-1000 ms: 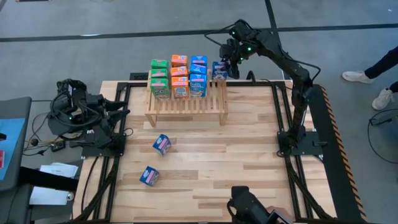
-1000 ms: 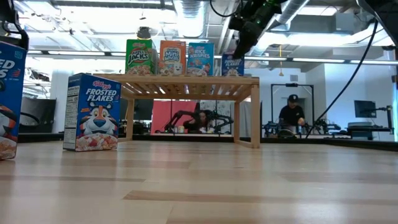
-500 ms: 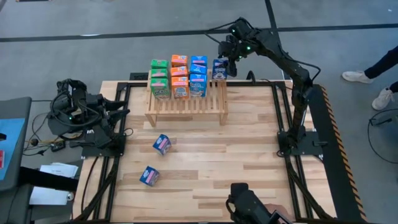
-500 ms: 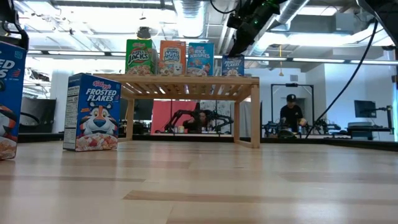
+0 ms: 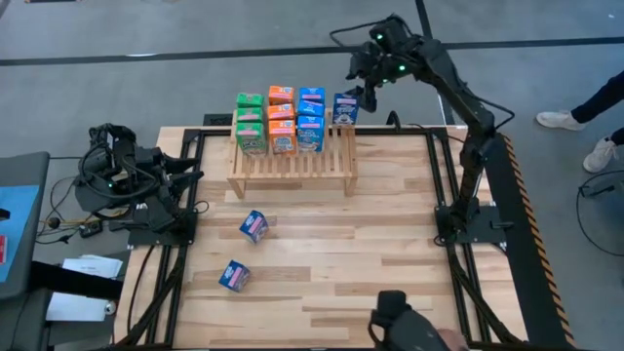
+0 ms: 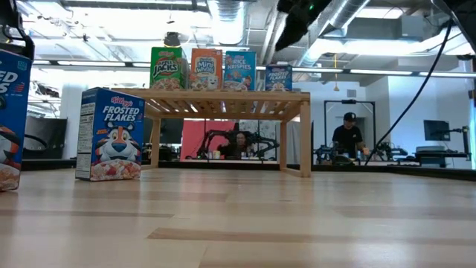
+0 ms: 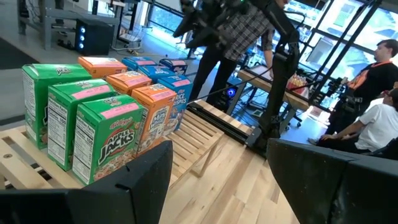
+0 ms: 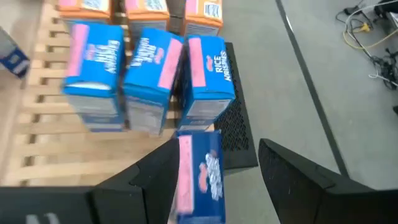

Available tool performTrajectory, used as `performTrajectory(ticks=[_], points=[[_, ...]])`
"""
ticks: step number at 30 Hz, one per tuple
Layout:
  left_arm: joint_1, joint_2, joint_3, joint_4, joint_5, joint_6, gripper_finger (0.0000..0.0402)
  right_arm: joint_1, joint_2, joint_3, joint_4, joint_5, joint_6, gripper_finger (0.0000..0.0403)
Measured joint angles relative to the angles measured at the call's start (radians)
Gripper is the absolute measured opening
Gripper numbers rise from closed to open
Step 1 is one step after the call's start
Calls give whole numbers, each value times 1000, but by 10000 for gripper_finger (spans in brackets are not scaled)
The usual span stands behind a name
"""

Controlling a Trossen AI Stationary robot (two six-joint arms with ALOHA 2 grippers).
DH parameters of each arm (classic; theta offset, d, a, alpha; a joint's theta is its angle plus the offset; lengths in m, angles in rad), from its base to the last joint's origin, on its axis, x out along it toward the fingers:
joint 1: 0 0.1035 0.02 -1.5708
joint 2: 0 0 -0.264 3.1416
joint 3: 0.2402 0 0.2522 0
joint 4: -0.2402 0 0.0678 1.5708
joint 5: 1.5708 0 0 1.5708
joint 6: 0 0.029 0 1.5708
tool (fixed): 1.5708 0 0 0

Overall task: Stack cereal on shelf
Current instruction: Put the bottom right blue cereal box on the shelf

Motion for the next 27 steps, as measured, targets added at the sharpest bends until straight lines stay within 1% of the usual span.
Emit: performTrajectory(ticks=[2, 4, 7, 9, 10, 11, 12, 13, 14, 15, 16, 17, 20, 22, 25, 27], points=[[0, 0, 0, 0, 0, -2, 250, 0, -4, 47, -53, 0, 11, 243], [0, 0, 0, 0, 0, -2, 250, -7, -21, 55, -79, -3, 7, 232], [0, 0, 0, 0, 0, 0, 250, -37, -55, 55, -92, -6, -3, 191], [0, 0, 0, 0, 0, 2, 250, -77, -73, 57, -148, -21, 20, 156], [0, 0, 0, 0, 0, 3, 250, -105, -75, 57, -187, -69, 34, 137], [0, 0, 0, 0, 0, 5, 250, -134, -74, 51, -226, -156, 46, 119], [0, 0, 0, 0, 0, 9, 250, -166, -73, 35, -255, -271, 53, 100], [0, 0, 0, 0, 0, 16, 250, -195, -73, 8, -265, -380, 54, 80], [0, 0, 0, 0, 0, 22, 250, -221, -79, -26, -262, -448, 55, 60], [0, 0, 0, 0, -1, 29, 250, -242, -87, -60, -256, -462, 55, 37], [0, 0, 0, 0, -7, 32, 250, -254, -96, -98, -244, -449, 54, 21], [0, 0, 0, 0, -15, 35, 250, -259, -106, -137, -232, -432, 54, 13], [0, 0, 0, 0, -32, 38, 250, -257, -145, -279, -163, -418, 63, 19], [0, 0, 0, 0, -46, 51, 250, -254, -195, -389, -93, -415, 65, 18], [0, 0, 0, -1, -54, 66, 250, -256, -275, -590, 111, -413, 123, 8], [0, 0, 0, -2, -63, 72, 250, -257, -311, -721, 260, -379, 181, 8]])
